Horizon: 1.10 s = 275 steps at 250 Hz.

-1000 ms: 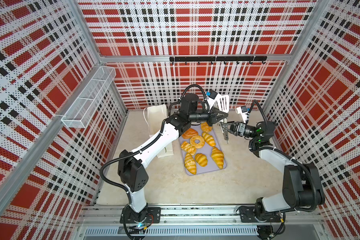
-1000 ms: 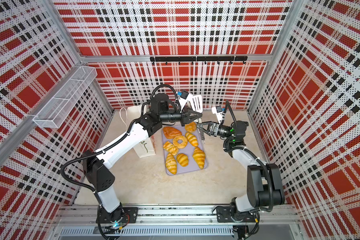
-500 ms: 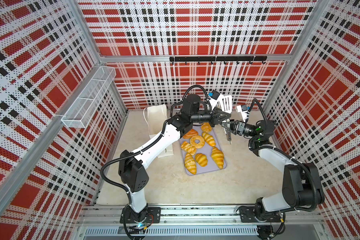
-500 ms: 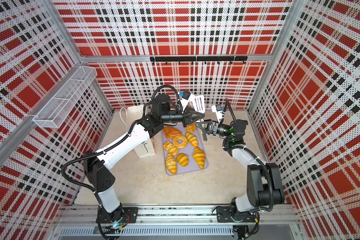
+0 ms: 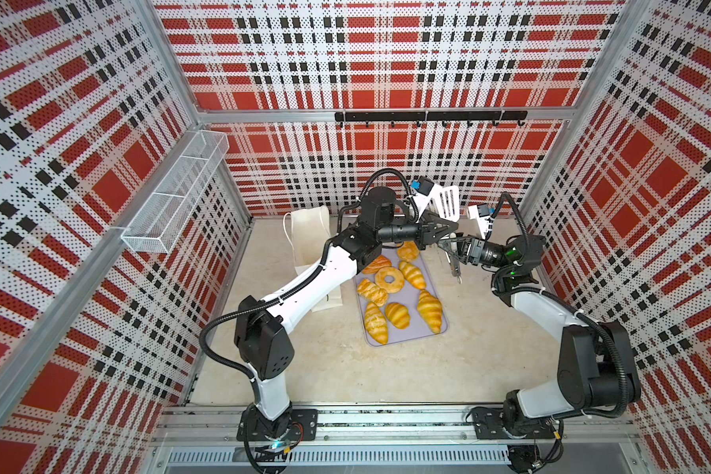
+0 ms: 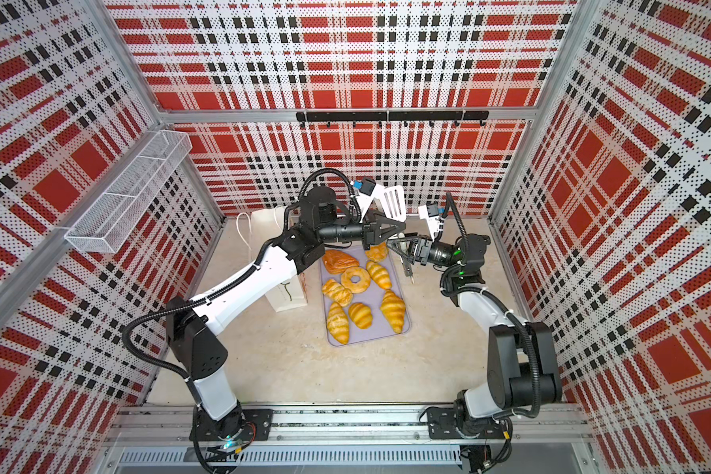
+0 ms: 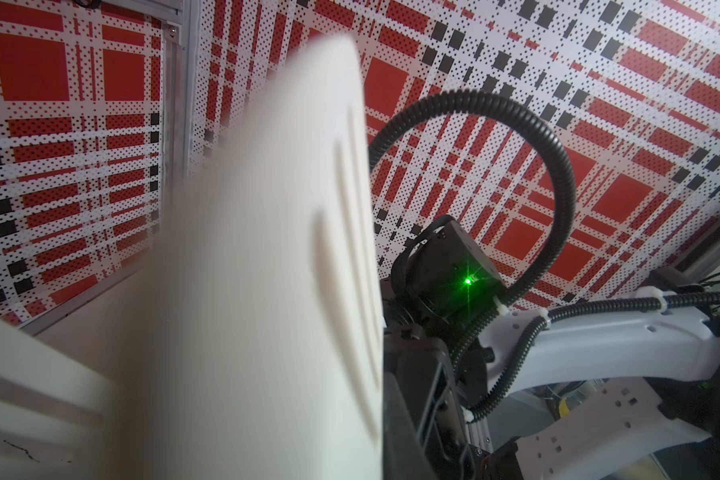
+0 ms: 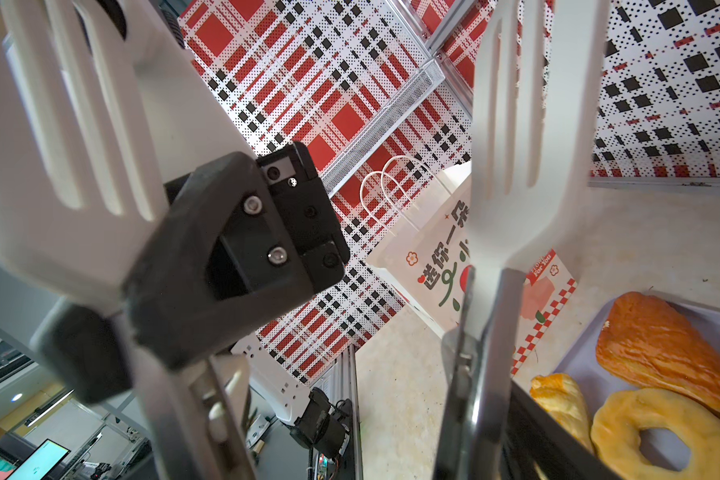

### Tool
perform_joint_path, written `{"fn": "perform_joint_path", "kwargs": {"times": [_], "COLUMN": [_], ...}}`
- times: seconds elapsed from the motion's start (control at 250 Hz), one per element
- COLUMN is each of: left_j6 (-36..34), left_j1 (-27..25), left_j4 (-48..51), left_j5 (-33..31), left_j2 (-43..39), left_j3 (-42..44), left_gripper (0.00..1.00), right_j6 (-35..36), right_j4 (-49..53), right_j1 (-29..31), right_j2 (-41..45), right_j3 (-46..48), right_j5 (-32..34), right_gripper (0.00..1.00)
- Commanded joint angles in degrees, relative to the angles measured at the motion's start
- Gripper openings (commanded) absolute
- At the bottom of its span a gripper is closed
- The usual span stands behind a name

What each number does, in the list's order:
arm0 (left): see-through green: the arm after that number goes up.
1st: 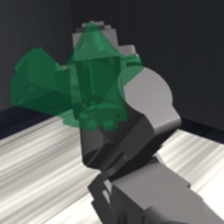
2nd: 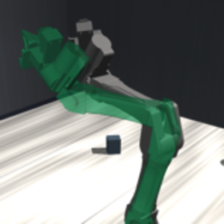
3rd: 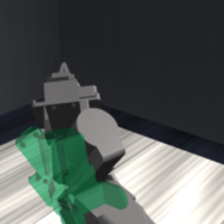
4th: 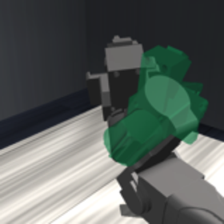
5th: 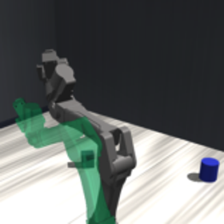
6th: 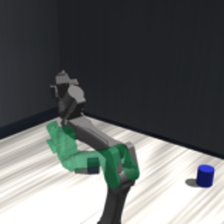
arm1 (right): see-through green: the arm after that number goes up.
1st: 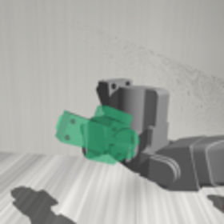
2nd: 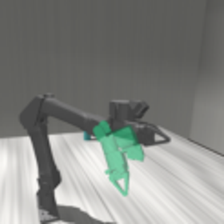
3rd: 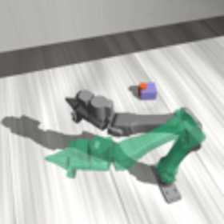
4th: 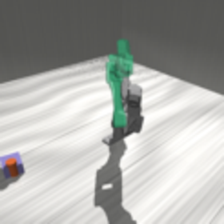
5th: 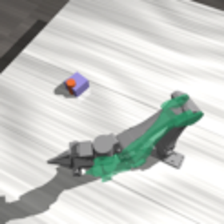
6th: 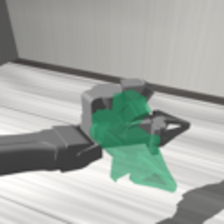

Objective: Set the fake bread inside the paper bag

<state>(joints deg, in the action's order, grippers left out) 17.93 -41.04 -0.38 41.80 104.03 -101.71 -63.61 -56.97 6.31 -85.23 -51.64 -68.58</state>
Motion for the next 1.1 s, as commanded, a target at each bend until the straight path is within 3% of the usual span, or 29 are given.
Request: {"fn": "perform_joint_path", "kwargs": {"times": [0.0, 0.272, 0.424, 0.684, 0.836, 1.097], "left_j6": [1.51, 2.49, 3.07, 3.85, 4.44, 5.99], "left_j1": [-1.42, -1.97, -1.79, -0.56, -0.19, 0.86], "left_j4": [-4.34, -6.36, -7.76, -8.92, -9.02, -10.37], "left_j5": [2.74, 3.28, 3.21, 3.29, 3.08, -1.54], "left_j2": [0.16, 0.38, 0.3, 0.02, -0.02, -2.21], "left_j3": [0.54, 1.79, 2.65, 2.5, 2.73, 6.79], "left_gripper": [0.07, 0.07, 0.07, 0.07, 0.1, 0.45], "right_j6": [0.4, 0.13, 0.02, 1.4, 2.66, 7.6], "right_j4": [-0.52, -0.2, 0.09, 2.09, 4.24, 12.36], "right_j1": [0.21, 0.21, 0.2, 0.2, 0.11, -0.91], "right_j2": [-0.7, -0.94, -0.84, -0.12, 0.21, 1.96], "right_j3": [-1.68, -2.51, -2.41, -1.33, -1.36, -1.73], "right_j5": [2.17, 2.61, 2.24, 1.11, 1.14, 1.08], "right_gripper": [0.88, 0.87, 0.79, 0.79, 0.7, 0.64]}}
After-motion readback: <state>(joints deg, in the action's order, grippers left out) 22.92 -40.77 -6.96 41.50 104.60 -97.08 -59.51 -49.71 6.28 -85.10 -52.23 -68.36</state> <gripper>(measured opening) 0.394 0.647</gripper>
